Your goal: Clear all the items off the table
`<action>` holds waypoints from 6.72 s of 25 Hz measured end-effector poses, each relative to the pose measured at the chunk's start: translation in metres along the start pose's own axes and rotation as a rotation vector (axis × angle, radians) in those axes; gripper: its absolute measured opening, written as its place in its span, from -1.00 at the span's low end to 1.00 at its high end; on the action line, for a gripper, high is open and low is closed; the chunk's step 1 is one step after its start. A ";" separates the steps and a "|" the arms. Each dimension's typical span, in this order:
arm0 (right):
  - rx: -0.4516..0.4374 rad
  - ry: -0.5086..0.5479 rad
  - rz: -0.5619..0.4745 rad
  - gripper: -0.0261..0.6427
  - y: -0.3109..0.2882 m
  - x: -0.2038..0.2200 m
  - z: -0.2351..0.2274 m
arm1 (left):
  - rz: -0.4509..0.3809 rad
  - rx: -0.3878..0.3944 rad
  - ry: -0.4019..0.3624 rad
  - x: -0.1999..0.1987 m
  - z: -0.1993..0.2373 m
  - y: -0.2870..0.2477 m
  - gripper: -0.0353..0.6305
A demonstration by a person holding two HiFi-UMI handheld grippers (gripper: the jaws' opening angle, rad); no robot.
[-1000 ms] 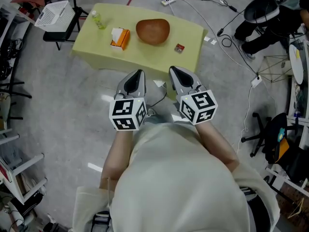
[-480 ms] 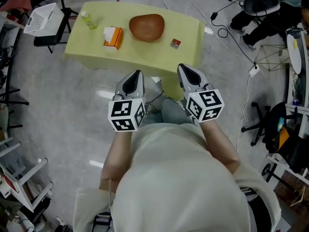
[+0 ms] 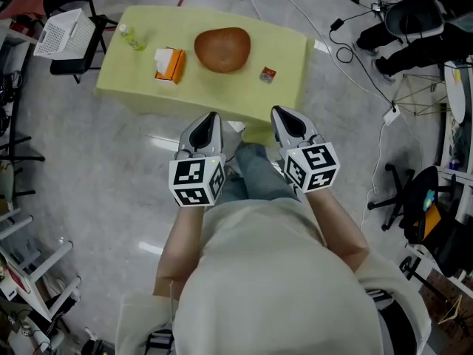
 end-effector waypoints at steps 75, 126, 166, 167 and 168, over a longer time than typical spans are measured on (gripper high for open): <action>0.082 0.185 0.616 -0.43 -0.367 0.174 -0.233 | 0.357 -0.047 0.175 0.100 0.032 -0.325 -0.87; 0.063 0.214 0.465 -0.88 -0.206 0.052 -0.152 | 0.246 -0.120 0.172 0.030 0.007 -0.190 -0.87; -0.269 0.485 0.260 -0.88 -0.149 -0.055 -0.064 | 0.060 -0.385 0.281 -0.015 0.026 -0.079 -0.87; -0.278 0.494 0.260 -0.88 -0.150 -0.055 -0.060 | 0.057 -0.390 0.289 -0.013 0.028 -0.076 -0.87; -0.285 0.502 0.260 -0.88 -0.151 -0.056 -0.056 | 0.053 -0.394 0.295 -0.013 0.031 -0.074 -0.87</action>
Point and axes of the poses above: the fingertips, and each gripper's own axes: y backward along the fingers, z to its left, x out of its underside, the point moved 7 cm from there along y, backward along the fingers, and after that the axes turned 12 degrees about z, right-handed, at the moved point
